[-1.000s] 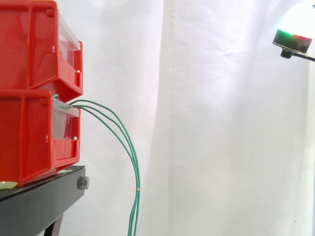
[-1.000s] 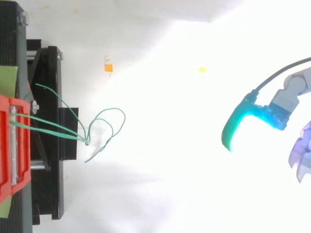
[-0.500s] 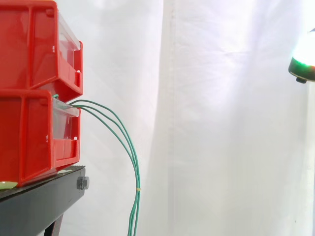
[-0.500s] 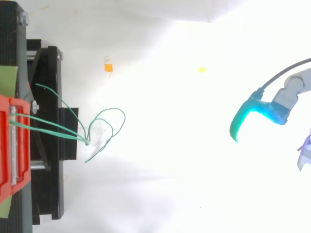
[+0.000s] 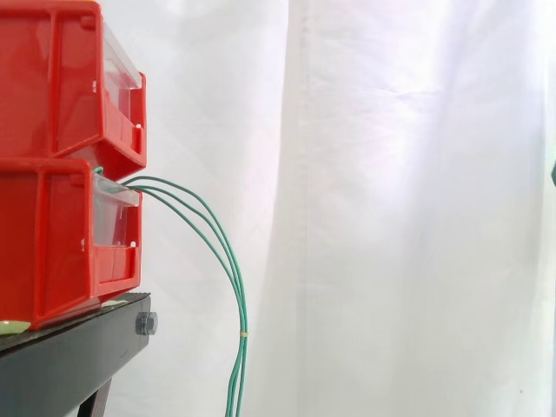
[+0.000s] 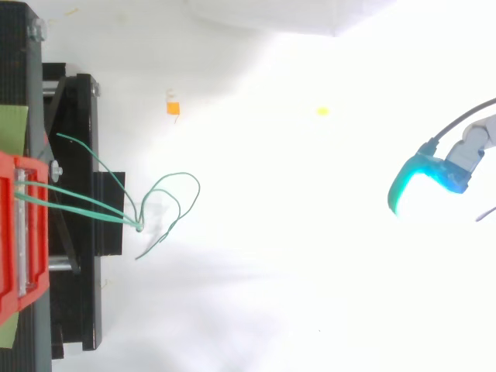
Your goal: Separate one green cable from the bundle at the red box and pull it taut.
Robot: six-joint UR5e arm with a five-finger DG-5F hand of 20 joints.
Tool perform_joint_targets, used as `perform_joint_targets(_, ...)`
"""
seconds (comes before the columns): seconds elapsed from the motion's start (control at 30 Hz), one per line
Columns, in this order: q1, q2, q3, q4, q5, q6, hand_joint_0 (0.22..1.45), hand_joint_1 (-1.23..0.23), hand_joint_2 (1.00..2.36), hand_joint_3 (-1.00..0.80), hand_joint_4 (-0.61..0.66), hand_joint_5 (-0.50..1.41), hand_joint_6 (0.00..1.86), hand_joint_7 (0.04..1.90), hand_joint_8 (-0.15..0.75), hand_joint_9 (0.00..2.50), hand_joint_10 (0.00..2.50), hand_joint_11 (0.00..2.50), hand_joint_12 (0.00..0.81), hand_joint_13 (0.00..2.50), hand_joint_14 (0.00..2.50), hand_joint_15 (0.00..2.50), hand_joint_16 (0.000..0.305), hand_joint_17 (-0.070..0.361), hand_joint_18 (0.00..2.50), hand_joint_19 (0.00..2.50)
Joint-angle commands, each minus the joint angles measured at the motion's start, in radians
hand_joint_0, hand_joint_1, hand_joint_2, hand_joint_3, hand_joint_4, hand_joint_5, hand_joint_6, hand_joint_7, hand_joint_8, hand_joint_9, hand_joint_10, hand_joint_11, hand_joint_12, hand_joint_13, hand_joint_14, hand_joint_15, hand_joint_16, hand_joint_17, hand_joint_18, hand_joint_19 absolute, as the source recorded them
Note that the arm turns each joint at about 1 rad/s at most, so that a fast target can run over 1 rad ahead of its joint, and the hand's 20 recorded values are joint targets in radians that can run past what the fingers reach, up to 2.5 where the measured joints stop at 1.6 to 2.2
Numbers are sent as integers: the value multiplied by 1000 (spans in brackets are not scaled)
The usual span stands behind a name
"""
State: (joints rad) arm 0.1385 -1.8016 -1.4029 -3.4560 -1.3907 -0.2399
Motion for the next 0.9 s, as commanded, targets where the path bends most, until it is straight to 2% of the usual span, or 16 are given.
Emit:
perform_joint_targets(0.0,0,-1,-1,61,1,-4,348,-459,1000,-500,215,-194,501,645,453,1232,0,52,585,1191,5,168,105,236,1759,0)
perform_joint_targets(0.07,-2,-5,-1,175,12,-12,349,-461,1000,-500,215,-195,501,644,456,1222,0,39,581,1182,6,163,104,233,1740,0)
perform_joint_targets(0.1,-2,-5,-1,175,12,-12,348,-465,1000,-500,216,-195,501,643,455,1222,0,29,581,1176,5,163,102,231,1734,0)
perform_joint_targets(0.13,-2,-18,-1,238,27,-18,348,-465,1000,-500,215,-195,501,647,456,1223,0,24,578,1168,5,156,101,227,1728,0)
perform_joint_targets(0.2,-4,-35,1,317,53,-42,350,-468,1000,-500,216,-197,501,643,457,1223,0,15,576,1169,5,156,98,221,1729,0)
perform_joint_targets(0.3,-5,-61,-1,360,65,-78,350,-469,1000,-500,220,-198,501,645,467,1239,0,0,583,1172,5,141,94,210,1759,0)
perform_joint_targets(0.33,-8,-78,1,397,67,-94,351,-470,1000,-500,222,-198,501,644,465,1247,0,1,584,1175,4,142,93,209,1774,0)
perform_joint_targets(0.47,-19,-130,1,482,61,-82,354,-475,1000,-500,225,-201,501,647,481,1274,1,0,600,1228,4,121,88,199,1854,0)
perform_joint_targets(0.53,-27,-156,-1,512,52,-62,354,-476,1000,-500,226,-202,501,647,486,1290,0,0,607,1257,4,117,88,197,1893,0)
perform_joint_targets(0.57,-33,-168,1,544,36,-18,354,-476,1000,-500,230,-203,501,648,489,1322,0,0,616,1291,4,120,87,196,1940,0)
perform_joint_targets(0.63,-37,-168,-1,552,32,-4,355,-477,1000,-500,237,-206,501,652,489,1340,0,0,615,1338,4,118,88,197,2028,0)
perform_joint_targets(0.7,-42,-193,-1,572,21,54,357,-476,1000,-500,244,-209,501,653,496,1375,0,0,625,1416,4,126,88,198,2127,0)
perform_joint_targets(0.8,-48,-193,-1,577,18,111,358,-478,1000,-500,251,-210,501,654,497,1427,0,0,631,1514,6,161,88,199,2253,0)
perform_joint_targets(0.83,-50,-202,-1,578,16,122,358,-477,1000,-500,252,-210,501,654,498,1433,0,0,632,1518,5,162,88,197,2257,0)
perform_joint_targets(0.87,-57,-228,-1,586,9,143,359,-476,1000,-500,262,-211,501,656,493,1458,0,0,630,1578,6,185,88,199,2338,0)
